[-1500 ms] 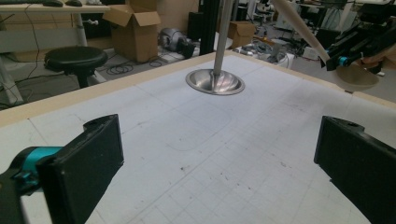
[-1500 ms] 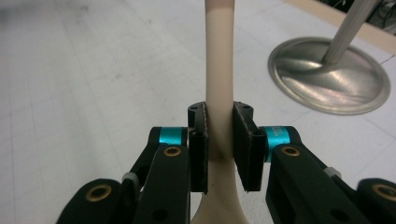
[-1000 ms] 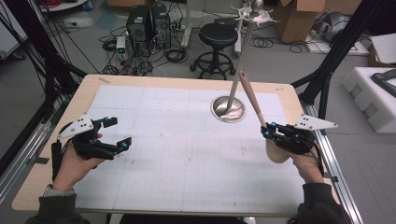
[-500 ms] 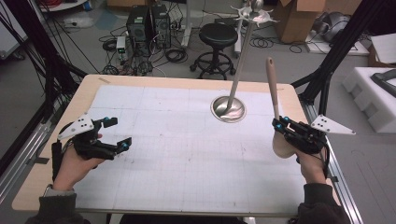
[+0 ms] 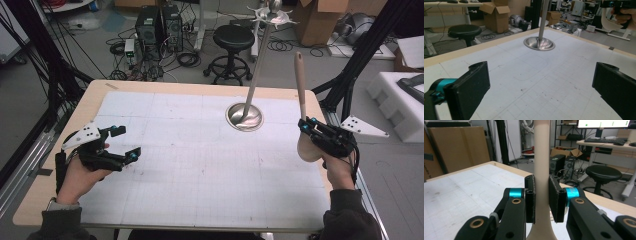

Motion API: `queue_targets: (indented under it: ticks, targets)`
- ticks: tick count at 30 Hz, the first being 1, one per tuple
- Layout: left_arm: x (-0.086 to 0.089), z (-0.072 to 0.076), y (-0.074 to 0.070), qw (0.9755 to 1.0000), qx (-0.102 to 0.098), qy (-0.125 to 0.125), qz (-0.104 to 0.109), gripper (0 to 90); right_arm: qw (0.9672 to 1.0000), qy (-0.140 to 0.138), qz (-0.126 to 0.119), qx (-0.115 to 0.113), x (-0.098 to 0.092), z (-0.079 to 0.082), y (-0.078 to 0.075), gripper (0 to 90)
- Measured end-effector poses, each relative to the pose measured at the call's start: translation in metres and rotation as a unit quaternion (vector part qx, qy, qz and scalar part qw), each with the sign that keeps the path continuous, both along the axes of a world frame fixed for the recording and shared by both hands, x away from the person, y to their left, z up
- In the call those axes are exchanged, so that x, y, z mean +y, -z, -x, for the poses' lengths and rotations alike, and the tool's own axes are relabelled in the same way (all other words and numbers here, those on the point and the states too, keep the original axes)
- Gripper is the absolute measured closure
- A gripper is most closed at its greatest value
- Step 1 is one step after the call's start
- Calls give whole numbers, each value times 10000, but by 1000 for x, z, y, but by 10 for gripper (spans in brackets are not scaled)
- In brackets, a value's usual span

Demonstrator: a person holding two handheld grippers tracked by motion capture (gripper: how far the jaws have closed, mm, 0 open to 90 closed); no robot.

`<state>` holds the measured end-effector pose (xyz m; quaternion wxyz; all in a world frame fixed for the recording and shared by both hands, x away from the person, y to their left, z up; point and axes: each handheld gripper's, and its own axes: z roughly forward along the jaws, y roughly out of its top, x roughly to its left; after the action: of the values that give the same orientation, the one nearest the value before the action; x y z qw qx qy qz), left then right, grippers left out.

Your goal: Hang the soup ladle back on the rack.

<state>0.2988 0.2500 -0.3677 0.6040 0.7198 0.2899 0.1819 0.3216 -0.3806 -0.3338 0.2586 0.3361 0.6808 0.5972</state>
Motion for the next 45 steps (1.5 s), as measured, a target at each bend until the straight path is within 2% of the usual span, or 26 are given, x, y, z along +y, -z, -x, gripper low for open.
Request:
queue_targets:
  ticks: [12,19,23,26,29,39,45]
  targets:
    - [1,0,0,10000,8,-1,21,18,9999,31,124,-79,-4,-19,-24,774]
    - [1,0,0,10000,18,-3,23,18,9999,19,100,-86,-6,-31,-35,774]
    - [1,0,1,10000,21,-9,3,18,9999,32,95,-139,-7,-37,-35,774]
    - [1,1,1,10000,28,-15,42,18,9999,36,129,-73,-8,-40,-35,775]
    - [1,0,1,10000,29,-19,36,18,10000,10,54,-62,-10,-43,-37,774]
    - [3,2,1,10000,25,-39,37,18,9999,-85,69,-95,-13,-52,-54,775]
    - [5,2,2,10000,31,-71,12,18,10000,-81,40,-26,-13,-58,-57,775]
